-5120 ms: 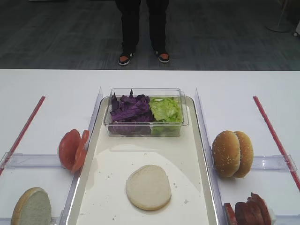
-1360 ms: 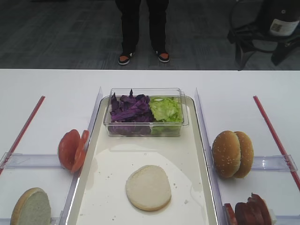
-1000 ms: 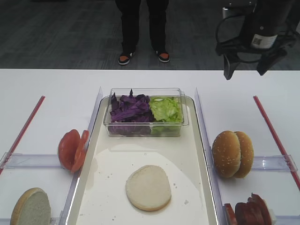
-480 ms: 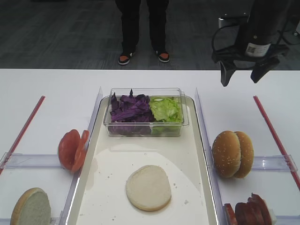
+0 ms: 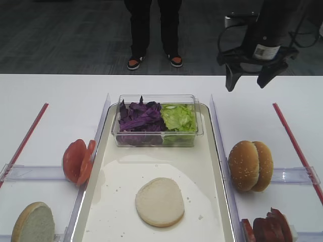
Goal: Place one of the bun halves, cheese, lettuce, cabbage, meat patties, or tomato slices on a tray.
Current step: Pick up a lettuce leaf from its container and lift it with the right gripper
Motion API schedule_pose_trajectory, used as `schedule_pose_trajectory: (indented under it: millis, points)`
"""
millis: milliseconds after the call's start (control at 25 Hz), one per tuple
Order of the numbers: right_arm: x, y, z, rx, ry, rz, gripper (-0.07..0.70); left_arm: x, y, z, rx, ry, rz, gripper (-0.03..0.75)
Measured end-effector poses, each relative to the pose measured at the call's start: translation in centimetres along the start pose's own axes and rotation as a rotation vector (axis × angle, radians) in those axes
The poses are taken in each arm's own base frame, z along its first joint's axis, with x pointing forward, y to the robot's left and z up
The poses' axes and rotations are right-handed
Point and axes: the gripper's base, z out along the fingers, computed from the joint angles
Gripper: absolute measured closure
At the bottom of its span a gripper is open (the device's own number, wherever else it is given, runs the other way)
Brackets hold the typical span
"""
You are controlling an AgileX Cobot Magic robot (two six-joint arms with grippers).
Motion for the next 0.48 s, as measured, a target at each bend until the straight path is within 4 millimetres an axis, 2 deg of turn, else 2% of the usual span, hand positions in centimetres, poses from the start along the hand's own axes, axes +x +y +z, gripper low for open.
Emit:
schedule_pose_trajectory:
  millis: [200, 480]
  points:
    - [-0.5, 2.8, 0.5, -0.012, -0.003, -0.064, 0.054, 0.0, 0.0, 0.0, 0.0, 0.0, 0.0, 0.193]
    - [-0.7, 8.2, 2.2, -0.036, 0.018, -0.179, 0.092, 0.0, 0.0, 0.0, 0.0, 0.0, 0.0, 0.193]
